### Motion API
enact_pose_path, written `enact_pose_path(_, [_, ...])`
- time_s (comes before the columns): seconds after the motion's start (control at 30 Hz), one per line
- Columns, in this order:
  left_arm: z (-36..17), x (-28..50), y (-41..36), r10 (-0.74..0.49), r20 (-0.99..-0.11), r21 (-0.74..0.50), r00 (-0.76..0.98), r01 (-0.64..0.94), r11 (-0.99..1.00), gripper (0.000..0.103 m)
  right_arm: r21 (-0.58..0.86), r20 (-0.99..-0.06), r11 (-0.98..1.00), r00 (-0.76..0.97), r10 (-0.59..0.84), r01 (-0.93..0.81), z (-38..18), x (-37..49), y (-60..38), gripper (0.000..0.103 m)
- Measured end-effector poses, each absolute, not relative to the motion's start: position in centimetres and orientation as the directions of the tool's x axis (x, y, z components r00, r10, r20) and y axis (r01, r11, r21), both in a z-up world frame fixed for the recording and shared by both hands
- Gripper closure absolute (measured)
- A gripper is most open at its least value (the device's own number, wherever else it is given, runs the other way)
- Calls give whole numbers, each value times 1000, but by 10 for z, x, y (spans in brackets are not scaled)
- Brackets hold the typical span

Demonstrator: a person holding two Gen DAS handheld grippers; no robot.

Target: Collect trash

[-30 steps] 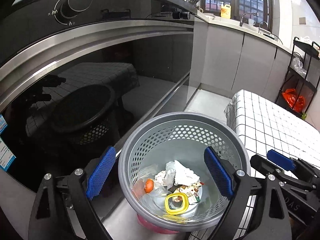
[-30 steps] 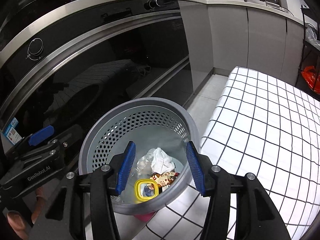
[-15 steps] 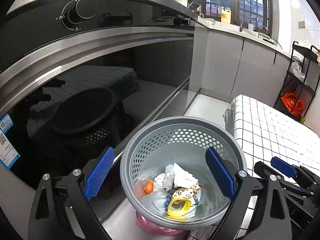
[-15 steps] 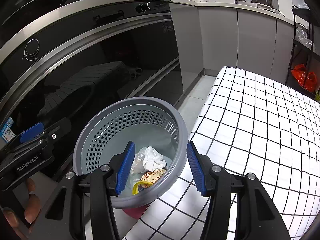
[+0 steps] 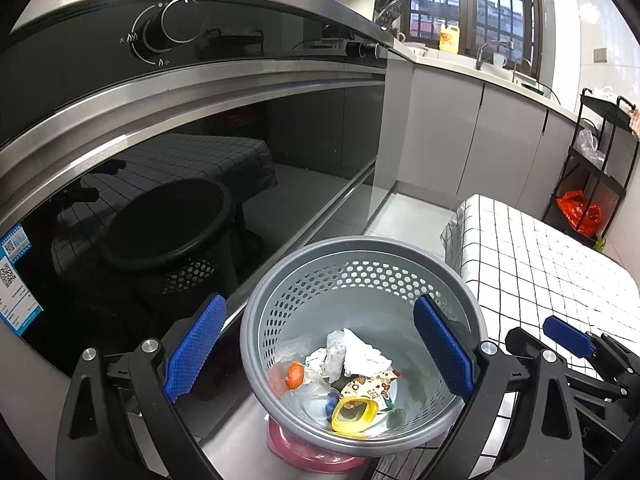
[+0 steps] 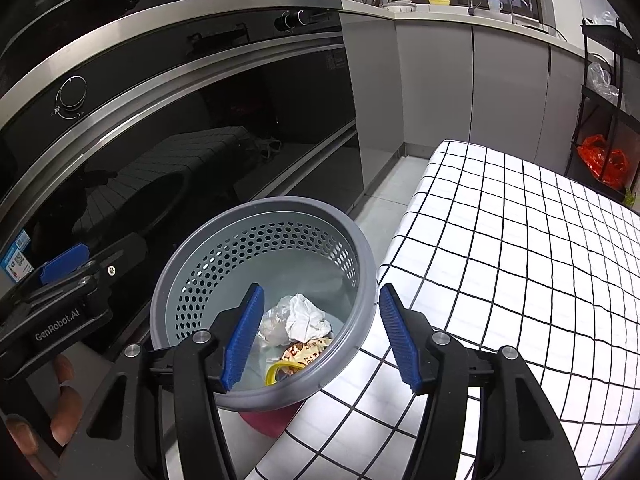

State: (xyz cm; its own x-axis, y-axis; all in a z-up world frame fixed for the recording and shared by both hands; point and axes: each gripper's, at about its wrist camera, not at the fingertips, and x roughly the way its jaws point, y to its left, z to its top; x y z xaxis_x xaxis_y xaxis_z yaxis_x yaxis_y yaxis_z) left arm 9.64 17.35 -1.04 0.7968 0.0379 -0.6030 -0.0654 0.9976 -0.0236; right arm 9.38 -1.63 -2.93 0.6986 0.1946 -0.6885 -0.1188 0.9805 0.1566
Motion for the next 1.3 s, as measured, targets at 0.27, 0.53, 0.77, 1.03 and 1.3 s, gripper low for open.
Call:
enact_pose_path(0.27, [-9, 93, 171, 29, -595, -16, 803, -48, 999, 7, 144, -685, 985, 708, 171, -99, -30, 87, -16, 41])
enact_pose_path(0.53, [-10, 93, 171, 27, -597, -17, 802, -46, 999, 6, 140, -686, 987, 710, 157, -84, -29, 85, -18, 36])
enact_pose_path(0.77, [-10, 92, 170, 25, -598, -16, 801, -44, 999, 6, 135, -685, 988, 712, 152, -82, -30, 85, -18, 36])
enact_pose_path(1.03, [-10, 93, 171, 28, -606, -23, 795, -52, 998, 6, 133, -685, 988, 713, 151, -81, -30, 84, -18, 36])
enact_pose_path(1.3, [-11, 96, 173, 37, -616, -24, 787, -65, 998, 6, 136, -684, 987, 714, 153, -81, -30, 83, -19, 36])
